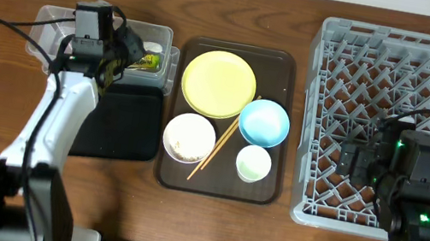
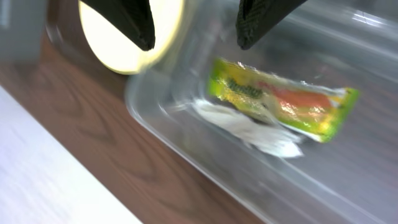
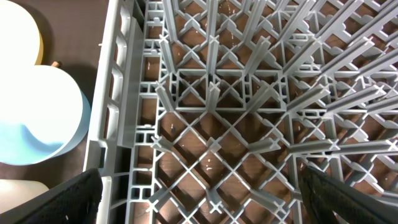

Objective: Sort waste into correct bins and load items into the dishwasher rack
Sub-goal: 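Drop the tissue and wrapper into the clear plastic bin, then grasp the rim of the white rice bowl with the left gripper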

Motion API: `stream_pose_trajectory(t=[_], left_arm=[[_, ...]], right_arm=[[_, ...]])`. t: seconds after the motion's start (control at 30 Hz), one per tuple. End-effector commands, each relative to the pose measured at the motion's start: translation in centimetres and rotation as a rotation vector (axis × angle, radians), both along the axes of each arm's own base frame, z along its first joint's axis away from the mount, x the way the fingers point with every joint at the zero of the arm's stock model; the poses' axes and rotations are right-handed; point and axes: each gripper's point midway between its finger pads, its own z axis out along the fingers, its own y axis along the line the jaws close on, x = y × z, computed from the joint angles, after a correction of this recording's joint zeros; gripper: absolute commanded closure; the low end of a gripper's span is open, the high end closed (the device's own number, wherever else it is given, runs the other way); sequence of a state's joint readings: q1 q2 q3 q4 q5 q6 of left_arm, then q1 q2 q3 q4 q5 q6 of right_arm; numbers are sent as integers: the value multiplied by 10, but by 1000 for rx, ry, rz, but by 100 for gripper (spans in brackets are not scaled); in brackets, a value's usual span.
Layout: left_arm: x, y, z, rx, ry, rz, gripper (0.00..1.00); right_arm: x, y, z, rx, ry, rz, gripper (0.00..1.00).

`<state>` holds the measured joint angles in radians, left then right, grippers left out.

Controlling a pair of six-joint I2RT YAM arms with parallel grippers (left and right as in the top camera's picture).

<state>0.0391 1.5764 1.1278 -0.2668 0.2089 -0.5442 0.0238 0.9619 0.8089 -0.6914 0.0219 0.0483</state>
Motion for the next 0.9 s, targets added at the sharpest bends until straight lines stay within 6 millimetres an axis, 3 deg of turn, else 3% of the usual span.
stream_pose_trajectory(t=[0.0, 0.2, 0.37, 0.5, 0.63, 0.87], left_arm=[[-19, -42, 21, 28, -25, -210, 55], [-84, -105, -25, 72, 225, -445, 54], [-120, -144, -53, 102, 332, -577, 54], [-134, -169, -71, 133, 369, -656, 54], [-139, -176, -92, 231, 406, -675, 55], [-148, -193, -120, 255, 456, -730, 55]], right_arm=[[3, 3, 9, 6, -20, 9, 1], [3, 3, 9, 6, -20, 9, 1], [3, 3, 9, 6, -20, 9, 1], [3, 3, 9, 6, -19, 9, 1], [3, 3, 9, 9, -19, 7, 1], [3, 3, 9, 9, -20, 7, 1]])
